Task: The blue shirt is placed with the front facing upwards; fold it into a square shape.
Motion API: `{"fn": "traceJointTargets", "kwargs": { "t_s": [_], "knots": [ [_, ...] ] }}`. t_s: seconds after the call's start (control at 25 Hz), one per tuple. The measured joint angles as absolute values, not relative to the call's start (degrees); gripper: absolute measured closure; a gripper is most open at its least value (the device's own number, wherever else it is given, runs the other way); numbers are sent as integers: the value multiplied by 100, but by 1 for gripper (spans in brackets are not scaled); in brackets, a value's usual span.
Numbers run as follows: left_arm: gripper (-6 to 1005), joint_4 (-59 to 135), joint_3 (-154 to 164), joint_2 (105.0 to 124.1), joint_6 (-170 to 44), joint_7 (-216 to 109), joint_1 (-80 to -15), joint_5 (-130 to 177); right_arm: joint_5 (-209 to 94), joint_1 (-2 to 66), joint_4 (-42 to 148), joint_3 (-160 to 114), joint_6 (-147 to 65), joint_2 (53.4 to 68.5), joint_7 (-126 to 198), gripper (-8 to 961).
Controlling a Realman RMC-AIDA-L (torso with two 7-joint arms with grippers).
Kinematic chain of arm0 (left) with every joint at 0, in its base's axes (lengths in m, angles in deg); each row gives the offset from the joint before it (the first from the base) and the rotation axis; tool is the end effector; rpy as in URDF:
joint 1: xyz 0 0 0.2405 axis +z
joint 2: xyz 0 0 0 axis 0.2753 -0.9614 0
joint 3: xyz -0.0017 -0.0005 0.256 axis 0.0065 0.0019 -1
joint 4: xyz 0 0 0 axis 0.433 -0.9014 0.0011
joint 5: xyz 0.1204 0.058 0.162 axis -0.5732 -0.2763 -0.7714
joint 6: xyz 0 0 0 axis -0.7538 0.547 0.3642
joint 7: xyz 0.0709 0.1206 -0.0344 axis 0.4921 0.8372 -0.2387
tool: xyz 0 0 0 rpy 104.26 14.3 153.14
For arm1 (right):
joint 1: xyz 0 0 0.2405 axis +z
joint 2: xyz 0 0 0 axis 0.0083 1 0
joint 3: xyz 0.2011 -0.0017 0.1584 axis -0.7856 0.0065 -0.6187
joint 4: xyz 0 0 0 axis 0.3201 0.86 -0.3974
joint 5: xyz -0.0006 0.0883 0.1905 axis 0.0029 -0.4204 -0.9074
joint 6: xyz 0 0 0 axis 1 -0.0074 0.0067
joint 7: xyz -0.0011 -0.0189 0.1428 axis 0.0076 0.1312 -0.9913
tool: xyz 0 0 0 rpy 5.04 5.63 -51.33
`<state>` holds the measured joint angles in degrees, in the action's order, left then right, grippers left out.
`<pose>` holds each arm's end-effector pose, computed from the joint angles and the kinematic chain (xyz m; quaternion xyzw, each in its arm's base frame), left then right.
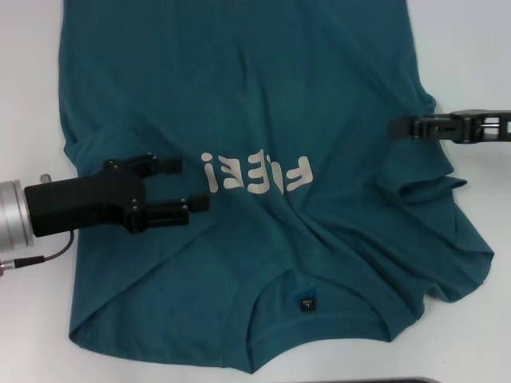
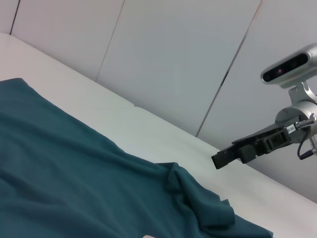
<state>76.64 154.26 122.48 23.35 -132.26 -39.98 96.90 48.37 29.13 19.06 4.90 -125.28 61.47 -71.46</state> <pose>-0.2828 0.2803 -0.0244 -0.9166 -0.2798 -0.2702 0.0926 0.2988 0.3214 0.0409 -0.8477 0.4735 0.2240 0.0839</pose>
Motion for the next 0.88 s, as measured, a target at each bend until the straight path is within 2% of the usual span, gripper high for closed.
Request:
{"fn": "traceJointTargets", "kwargs": {
  "t_s": [0.12, 0.36, 0.76, 0.88],
  "knots": [
    [95, 7664, 15426, 12257, 2335, -13226, -3998, 9690, 4839, 2766, 1904, 358, -12435, 6049, -7108, 377],
    [94, 7664, 15410, 12266, 2342, -13231, -4011, 9689, 4852, 2583, 1902, 206, -12161, 5939, -7143, 376],
    [94, 7664, 15390, 12259, 2361, -13234, -4012, 9689, 5240, 2484, 1901, 198, -11881, 5898, -7540, 64],
    [94, 7664, 15390, 12258, 2371, -13234, -4013, 9689, 5444, 2498, 1901, 201, -11800, 5940, -7662, 70]
  ]
}}
